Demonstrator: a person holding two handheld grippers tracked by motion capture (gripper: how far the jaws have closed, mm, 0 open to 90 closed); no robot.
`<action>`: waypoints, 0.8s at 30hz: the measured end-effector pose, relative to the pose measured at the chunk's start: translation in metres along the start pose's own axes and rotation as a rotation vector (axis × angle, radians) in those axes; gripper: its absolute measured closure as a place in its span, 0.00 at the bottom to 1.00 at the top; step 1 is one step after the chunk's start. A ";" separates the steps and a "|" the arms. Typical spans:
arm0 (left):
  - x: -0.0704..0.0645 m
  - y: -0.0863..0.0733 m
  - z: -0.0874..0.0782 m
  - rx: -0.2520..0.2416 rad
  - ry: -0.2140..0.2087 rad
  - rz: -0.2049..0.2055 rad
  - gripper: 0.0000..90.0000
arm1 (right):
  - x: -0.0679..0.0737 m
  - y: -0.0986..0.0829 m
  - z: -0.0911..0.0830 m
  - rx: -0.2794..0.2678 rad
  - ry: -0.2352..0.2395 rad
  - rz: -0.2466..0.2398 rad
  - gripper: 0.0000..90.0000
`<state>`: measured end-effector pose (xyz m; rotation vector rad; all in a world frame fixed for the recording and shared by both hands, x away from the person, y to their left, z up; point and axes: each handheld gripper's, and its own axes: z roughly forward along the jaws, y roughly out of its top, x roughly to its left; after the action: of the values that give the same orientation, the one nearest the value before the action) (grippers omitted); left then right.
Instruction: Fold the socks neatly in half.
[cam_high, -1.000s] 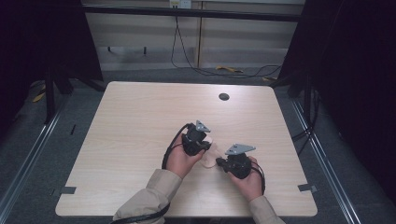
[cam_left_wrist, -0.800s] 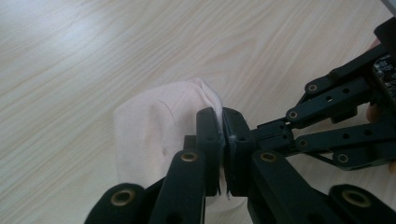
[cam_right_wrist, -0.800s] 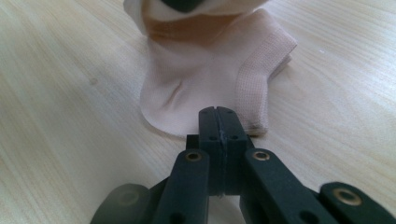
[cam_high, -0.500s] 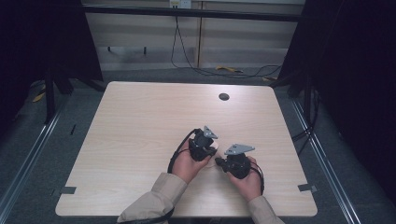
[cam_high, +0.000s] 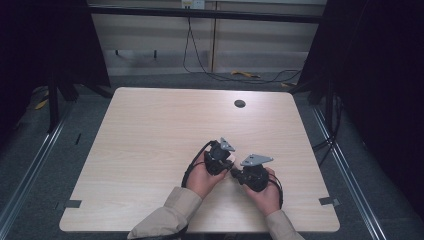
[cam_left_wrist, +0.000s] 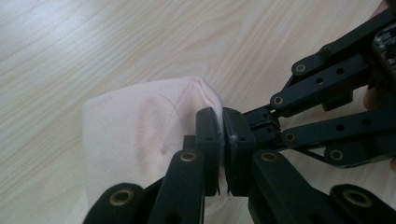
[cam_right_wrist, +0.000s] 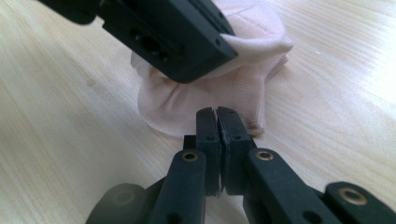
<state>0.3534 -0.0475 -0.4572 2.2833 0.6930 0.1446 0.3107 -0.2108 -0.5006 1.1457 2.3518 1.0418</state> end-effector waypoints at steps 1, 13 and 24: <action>0.000 0.000 0.000 0.005 0.002 0.003 0.96 | 0.000 0.000 0.000 0.001 0.000 0.001 0.98; -0.005 -0.004 0.008 0.013 0.000 0.012 0.94 | -0.012 -0.002 -0.017 -0.003 -0.066 0.039 0.97; -0.010 -0.008 0.002 -0.016 -0.020 0.028 0.80 | -0.014 -0.003 -0.016 0.008 -0.082 0.039 0.97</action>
<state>0.3420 -0.0490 -0.4632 2.2772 0.6481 0.1402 0.3087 -0.2308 -0.4921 1.2186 2.2813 0.9797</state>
